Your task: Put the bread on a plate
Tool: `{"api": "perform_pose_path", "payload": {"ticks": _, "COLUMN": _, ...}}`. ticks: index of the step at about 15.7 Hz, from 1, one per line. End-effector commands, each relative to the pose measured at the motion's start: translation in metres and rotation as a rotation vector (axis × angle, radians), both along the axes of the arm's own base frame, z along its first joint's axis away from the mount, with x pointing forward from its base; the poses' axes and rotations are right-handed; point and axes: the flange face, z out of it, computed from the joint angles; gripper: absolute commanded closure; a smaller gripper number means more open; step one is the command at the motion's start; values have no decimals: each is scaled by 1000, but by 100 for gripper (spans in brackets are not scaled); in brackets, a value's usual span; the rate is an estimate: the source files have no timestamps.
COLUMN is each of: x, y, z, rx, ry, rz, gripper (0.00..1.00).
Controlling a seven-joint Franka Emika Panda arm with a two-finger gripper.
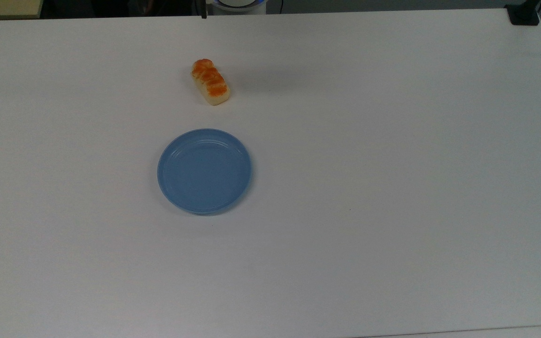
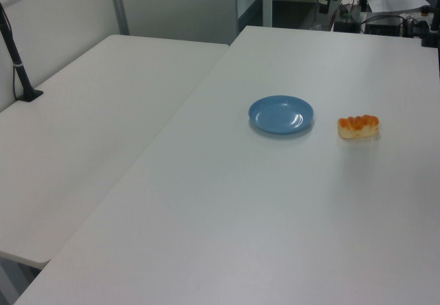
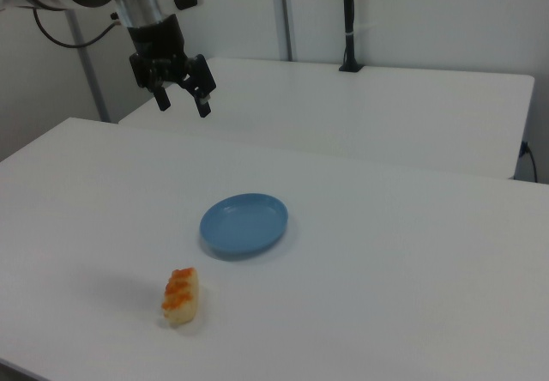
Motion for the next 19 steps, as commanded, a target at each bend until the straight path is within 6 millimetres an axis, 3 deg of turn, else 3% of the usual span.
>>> {"api": "perform_pose_path", "payload": {"ticks": 1, "x": -11, "y": 3, "z": -1, "rx": 20, "ry": 2, "rz": 33, "gripper": 0}}
{"api": "perform_pose_path", "payload": {"ticks": 12, "x": -17, "y": 1, "z": 0, "rx": 9, "ry": 28, "rz": 68, "gripper": 0}}
{"api": "perform_pose_path", "payload": {"ticks": 15, "x": -53, "y": -2, "z": -6, "rx": 3, "ry": 54, "rz": 196, "gripper": 0}}
{"api": "perform_pose_path", "payload": {"ticks": 16, "x": -68, "y": 0, "z": -21, "rx": 4, "ry": 81, "rz": 238, "gripper": 0}}
{"api": "perform_pose_path", "payload": {"ticks": 19, "x": -87, "y": 8, "z": -49, "rx": 14, "ry": 140, "rz": 341, "gripper": 0}}
